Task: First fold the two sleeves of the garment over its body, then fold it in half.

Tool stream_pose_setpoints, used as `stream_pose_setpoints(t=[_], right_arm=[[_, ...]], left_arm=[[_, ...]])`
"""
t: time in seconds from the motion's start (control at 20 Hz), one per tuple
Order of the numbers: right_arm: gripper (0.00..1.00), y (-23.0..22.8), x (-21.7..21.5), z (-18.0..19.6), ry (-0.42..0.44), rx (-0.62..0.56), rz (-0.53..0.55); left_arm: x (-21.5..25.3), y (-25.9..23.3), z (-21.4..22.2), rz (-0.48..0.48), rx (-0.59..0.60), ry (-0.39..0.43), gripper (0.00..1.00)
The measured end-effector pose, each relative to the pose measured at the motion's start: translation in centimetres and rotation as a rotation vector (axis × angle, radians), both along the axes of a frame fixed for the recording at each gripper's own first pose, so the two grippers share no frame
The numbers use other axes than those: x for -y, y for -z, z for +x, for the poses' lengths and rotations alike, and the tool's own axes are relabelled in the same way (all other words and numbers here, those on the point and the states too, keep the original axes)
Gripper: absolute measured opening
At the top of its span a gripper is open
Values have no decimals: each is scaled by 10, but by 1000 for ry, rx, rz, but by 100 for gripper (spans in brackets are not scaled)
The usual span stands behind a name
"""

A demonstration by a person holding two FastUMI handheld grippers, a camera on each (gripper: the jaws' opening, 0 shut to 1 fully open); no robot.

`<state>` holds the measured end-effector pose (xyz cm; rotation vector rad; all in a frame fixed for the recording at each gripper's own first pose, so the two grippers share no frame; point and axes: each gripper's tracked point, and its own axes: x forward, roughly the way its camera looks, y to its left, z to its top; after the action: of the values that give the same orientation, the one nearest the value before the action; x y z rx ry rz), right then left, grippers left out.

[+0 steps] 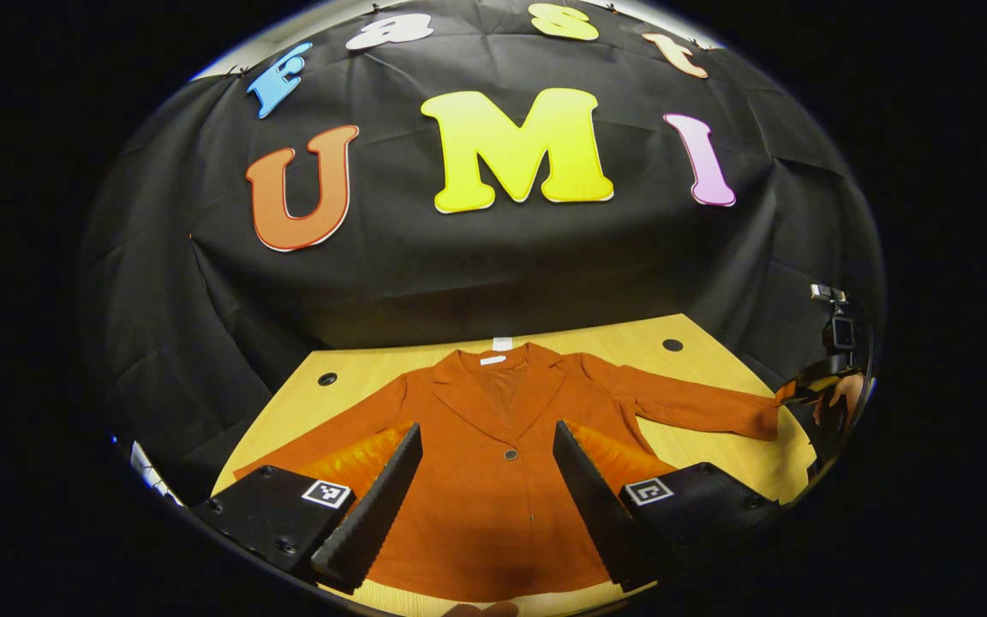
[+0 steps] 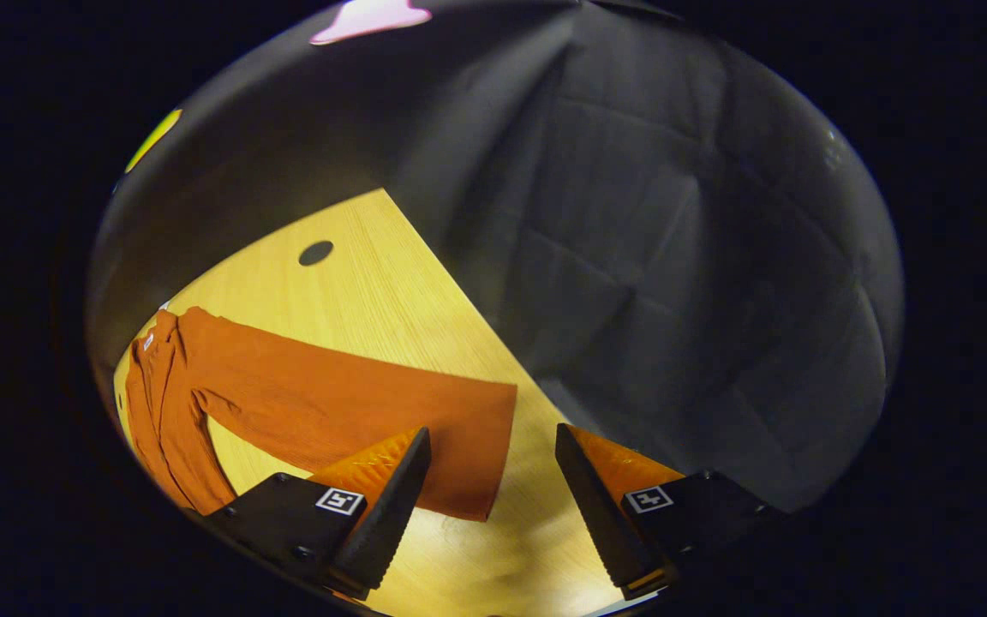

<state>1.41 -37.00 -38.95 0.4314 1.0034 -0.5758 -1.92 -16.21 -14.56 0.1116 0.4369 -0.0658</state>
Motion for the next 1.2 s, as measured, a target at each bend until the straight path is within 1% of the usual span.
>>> stream_pose_setpoints(t=[0.1, 0.25, 0.35, 0.4, 0.5, 0.6, 0.65, 0.7, 0.8, 0.85, 0.9, 1.05, 1.15, 1.2], right_arm=[[94, 15, 2, -2, 13, -54, 64], [94, 26, -2, 4, -8, -100, 122], [94, 28, -5, 3, 10, -143, 170], [95, 29, -2, 9, 21, -135, 175], [94, 27, -4, 10, 24, -161, 203], [92, 25, -5, 10, 4, -199, 206], [87, 27, -9, 12, 5, -200, 226], [87, 25, -17, 18, 17, -182, 281], [74, 23, -32, 24, 49, -181, 400], [73, 24, -31, 25, 58, -180, 410], [68, 29, -29, 25, 61, -187, 403], [37, 29, -20, 18, 78, -213, 395], [28, 29, -20, 15, 67, -220, 399], [28, 31, -17, 15, 58, -220, 387]], left_arm=[[-3, 8, -3, 3, -21, -19, 100], [-8, 22, -8, -5, -63, -56, 100], [-11, 26, -10, -10, -76, -82, 100], [-13, 28, -12, -9, -79, -93, 100], [-15, 32, -12, -9, -91, -112, 100], [-14, 36, -14, -17, -98, -128, 100], [-14, 38, -14, -21, -101, -136, 100], [-13, 39, -14, -25, -105, -142, 100], [-11, 41, -13, -36, -110, -145, 100], [-11, 41, -13, -44, -113, -146, 100], [-10, 42, -15, -50, -116, -149, 100], [-10, 43, -15, -53, -122, -156, 100], [-10, 43, -15, -46, -122, -162, 100], [-10, 44, -16, -45, -122, -167, 100]])
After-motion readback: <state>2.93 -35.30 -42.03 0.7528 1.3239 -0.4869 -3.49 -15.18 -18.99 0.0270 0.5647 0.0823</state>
